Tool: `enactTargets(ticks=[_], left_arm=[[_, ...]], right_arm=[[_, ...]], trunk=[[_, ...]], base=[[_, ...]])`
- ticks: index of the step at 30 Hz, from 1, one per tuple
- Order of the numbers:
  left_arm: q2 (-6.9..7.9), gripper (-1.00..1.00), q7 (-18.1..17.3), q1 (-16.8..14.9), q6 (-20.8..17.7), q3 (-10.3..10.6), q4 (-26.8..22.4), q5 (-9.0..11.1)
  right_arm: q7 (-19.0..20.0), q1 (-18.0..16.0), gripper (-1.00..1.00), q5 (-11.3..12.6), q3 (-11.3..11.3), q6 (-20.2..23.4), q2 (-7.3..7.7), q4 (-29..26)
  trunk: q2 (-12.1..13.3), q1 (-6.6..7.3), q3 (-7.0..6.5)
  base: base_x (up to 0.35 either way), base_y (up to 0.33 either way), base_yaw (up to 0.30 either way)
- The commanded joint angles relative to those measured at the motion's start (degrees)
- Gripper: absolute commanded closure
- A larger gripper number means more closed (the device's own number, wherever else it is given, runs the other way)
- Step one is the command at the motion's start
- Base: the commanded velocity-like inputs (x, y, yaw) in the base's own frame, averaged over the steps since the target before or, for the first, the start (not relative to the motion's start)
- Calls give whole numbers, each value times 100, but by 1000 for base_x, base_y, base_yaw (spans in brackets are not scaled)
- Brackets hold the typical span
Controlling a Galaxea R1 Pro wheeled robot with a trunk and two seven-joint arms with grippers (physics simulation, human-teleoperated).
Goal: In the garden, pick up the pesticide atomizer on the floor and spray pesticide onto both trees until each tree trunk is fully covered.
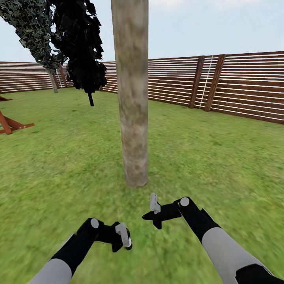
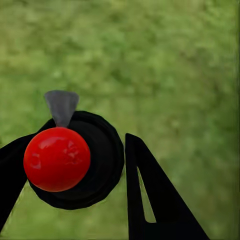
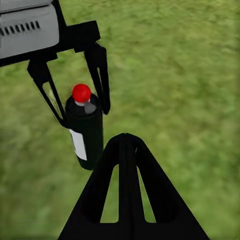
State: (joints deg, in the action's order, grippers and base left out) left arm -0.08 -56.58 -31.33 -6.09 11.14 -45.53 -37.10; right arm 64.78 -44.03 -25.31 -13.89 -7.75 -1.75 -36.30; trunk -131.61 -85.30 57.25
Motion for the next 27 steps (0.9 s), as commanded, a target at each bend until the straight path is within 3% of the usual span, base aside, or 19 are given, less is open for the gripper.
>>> enactTargets(ticks=[1,7,15,27], left_arm=[[-32,100,-2,-70,-66,2,6,-35],[-256,100,13,-153,-259,3,9,-426],[-357,100,52,-205,-269,-4,1,-452],[-352,100,35,-234,-250,-44,22,-340]], right_arm=[[0,0,100,0,0,1,0,0],[0,0,100,0,0,-7,0,0],[0,0,100,0,-1,-7,-4,-1],[0,0,100,0,-2,-6,-70,-9]], trunk=[[0,0,0],[0,0,0],[0,0,0],[0,0,0]], base=[[0,0,0],[0,0,0],[0,0,0],[0,0,0]])
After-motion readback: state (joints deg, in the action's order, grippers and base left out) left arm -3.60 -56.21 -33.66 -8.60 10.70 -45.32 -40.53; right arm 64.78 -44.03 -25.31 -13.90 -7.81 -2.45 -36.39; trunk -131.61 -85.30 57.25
